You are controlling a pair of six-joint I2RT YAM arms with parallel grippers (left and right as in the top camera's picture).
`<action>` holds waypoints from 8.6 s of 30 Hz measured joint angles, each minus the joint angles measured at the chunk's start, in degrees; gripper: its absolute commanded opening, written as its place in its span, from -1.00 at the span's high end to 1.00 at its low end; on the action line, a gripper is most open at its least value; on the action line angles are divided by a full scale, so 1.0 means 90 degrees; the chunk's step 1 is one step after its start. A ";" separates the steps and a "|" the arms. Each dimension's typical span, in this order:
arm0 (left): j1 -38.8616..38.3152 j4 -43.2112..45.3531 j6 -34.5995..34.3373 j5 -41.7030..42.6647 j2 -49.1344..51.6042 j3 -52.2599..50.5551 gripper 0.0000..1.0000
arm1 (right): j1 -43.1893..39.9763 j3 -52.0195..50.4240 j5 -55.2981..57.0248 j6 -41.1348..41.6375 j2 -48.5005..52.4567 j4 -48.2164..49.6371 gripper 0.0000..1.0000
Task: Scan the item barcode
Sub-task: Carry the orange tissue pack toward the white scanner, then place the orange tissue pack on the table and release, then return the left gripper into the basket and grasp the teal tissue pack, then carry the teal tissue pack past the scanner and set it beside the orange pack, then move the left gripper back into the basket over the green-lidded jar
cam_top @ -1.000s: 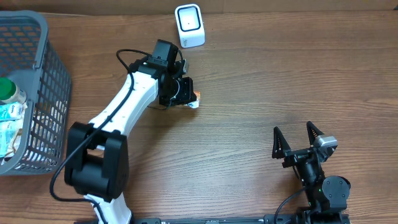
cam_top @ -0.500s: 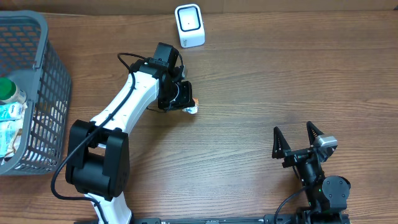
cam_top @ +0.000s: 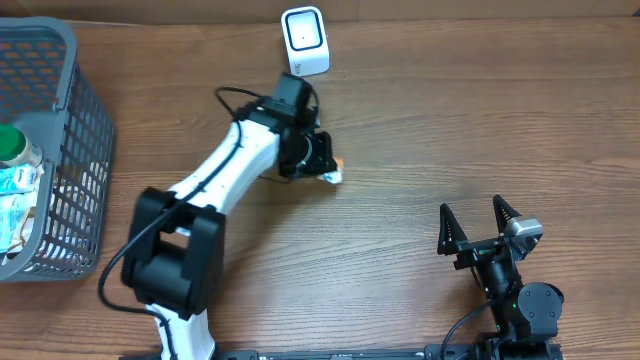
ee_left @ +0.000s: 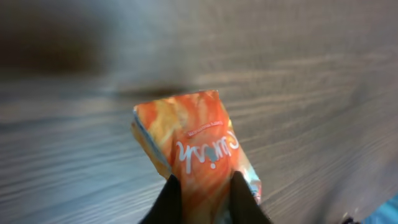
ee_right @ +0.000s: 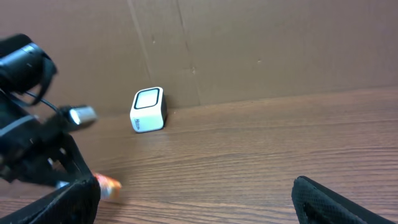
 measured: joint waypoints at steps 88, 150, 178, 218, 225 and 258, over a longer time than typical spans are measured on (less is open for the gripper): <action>0.6885 0.2834 0.3922 -0.4250 -0.0015 -0.0335 -0.34 | 0.0000 0.0000 0.0000 0.0000 0.0000 -0.0002 -1.00; 0.2300 -0.1115 0.1642 -0.1613 -0.4590 0.0165 0.91 | 0.0000 0.0000 -0.0002 -0.0002 0.0000 0.0000 -1.00; -0.0940 -0.1037 0.5214 -0.2829 -0.0342 0.0163 0.34 | 0.0000 0.0000 0.0000 -0.0002 0.0000 0.0000 -1.00; 0.3983 -0.4488 0.1559 -0.2812 -0.0801 0.6754 -0.14 | 0.0000 0.0000 0.0000 0.0000 0.0000 0.0000 -1.00; 0.5406 -0.5119 0.1103 -0.2820 -0.0806 0.6754 -0.15 | 0.0000 0.0000 0.0000 0.0000 0.0000 -0.0002 -1.00; 0.7560 -0.1360 0.1746 -0.1656 -0.0908 0.2329 -0.54 | 0.0002 0.0000 -0.0002 0.0000 0.0000 -0.0002 -1.00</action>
